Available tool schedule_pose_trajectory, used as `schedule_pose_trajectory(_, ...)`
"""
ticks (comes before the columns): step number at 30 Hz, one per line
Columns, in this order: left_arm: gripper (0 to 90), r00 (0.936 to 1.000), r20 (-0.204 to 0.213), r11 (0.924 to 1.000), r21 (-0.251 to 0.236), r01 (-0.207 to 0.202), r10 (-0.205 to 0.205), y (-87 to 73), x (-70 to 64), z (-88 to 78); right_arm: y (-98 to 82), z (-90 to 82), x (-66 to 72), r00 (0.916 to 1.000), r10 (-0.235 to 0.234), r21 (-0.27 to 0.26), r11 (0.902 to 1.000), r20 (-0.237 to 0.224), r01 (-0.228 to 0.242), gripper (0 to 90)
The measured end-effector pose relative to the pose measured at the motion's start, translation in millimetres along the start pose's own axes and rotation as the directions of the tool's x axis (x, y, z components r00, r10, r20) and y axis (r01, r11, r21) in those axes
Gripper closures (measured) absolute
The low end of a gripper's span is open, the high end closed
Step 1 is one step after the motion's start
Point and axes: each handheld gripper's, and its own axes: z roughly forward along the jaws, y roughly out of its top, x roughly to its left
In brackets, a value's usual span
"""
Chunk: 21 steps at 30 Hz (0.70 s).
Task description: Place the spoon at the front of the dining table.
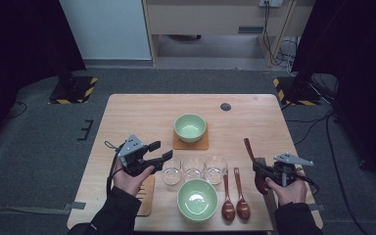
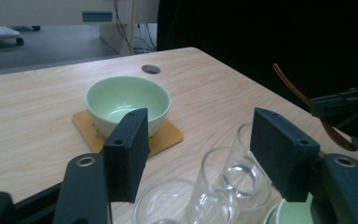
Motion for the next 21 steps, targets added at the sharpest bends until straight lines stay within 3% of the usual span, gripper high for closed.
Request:
schedule_pose_trajectory(12, 38.0, 0.9985, 0.053, 0.9994, -0.032, -0.012, 0.013, 22.3, -20.8, 28.3, 15.9, -10.4, 8.4, 0.9971, -0.047, -0.135, 0.9901, -0.059, 0.039, 81.6)
schedule_pose_trajectory(21, 38.0, 0.9955, 0.094, 0.998, -0.063, -0.006, 0.012, 40.3, -34.4, 45.8, 23.2, -15.0, 18.2, 0.9913, -0.075, -0.175, 0.983, -0.109, 0.055, 81.6)
